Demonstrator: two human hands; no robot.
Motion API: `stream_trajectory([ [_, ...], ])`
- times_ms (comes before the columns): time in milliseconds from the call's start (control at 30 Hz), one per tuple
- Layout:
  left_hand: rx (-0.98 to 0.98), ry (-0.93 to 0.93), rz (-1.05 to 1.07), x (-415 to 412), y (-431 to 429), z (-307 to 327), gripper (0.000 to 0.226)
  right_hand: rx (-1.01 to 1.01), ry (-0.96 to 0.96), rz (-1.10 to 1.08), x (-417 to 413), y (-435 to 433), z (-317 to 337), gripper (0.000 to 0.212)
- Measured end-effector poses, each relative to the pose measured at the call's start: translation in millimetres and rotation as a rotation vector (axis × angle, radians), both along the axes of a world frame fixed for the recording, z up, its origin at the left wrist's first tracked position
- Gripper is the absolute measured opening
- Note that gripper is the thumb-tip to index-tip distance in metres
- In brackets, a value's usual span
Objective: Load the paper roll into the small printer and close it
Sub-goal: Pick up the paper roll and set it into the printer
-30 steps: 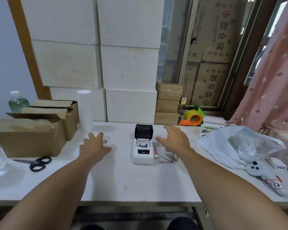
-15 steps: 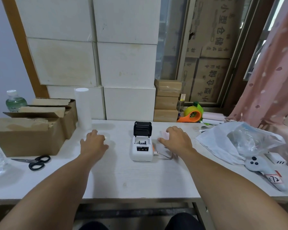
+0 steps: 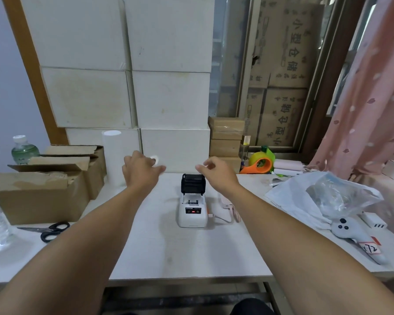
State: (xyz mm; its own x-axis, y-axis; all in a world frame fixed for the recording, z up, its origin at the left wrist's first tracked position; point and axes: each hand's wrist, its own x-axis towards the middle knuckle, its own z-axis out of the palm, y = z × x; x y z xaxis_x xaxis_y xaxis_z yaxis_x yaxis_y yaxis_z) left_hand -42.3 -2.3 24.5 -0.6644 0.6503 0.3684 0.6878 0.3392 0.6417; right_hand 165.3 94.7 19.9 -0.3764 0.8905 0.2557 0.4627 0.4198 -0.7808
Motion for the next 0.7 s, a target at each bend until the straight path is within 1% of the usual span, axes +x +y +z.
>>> stream_trajectory([
  [67, 0.079, -0.230, -0.029, 11, 7, 15, 0.044, -0.084, 0.134, 0.080, -8, -6, 12, 0.036],
  [100, 0.114, -0.309, -0.058, 18, 8, 20, 0.051, -0.106, 0.172, 0.110, -12, -8, 17, 0.034],
  [133, 0.156, -0.378, -0.102, 26, 8, 25, 0.051, -0.126, 0.198, 0.136, -16, -11, 22, 0.031],
  [167, 0.215, -0.462, -0.147, 33, 9, 29, 0.044, -0.147, 0.212, 0.159, -19, -14, 26, 0.030],
  [200, 0.278, -0.568, -0.194, 39, 9, 32, 0.025, -0.167, 0.217, 0.178, -21, -17, 30, 0.029],
  [233, 0.325, -0.681, -0.213, 45, 10, 36, 0.023, -0.182, 0.225, 0.188, -22, -19, 32, 0.030],
  [300, 0.363, -0.825, -0.241, 54, 9, 42, 0.025, -0.204, 0.268, 0.186, -22, -22, 36, 0.029],
  [367, 0.367, -0.907, -0.258, 59, 9, 47, 0.025, -0.217, 0.313, 0.166, -19, -23, 40, 0.025],
  [433, 0.378, -0.960, -0.264, 63, 11, 50, 0.030, -0.214, 0.324, 0.143, -15, -22, 41, 0.029],
  [500, 0.370, -0.978, -0.266, 65, 13, 52, 0.038, -0.198, 0.332, 0.126, -9, -22, 42, 0.030],
  [600, 0.335, -0.984, -0.306, 68, 16, 54, 0.052, -0.138, 0.319, 0.132, -1, -21, 39, 0.024],
  [700, 0.308, -0.995, -0.319, 69, 20, 54, 0.060, -0.067, 0.376, 0.112, 2, -19, 39, 0.018],
])
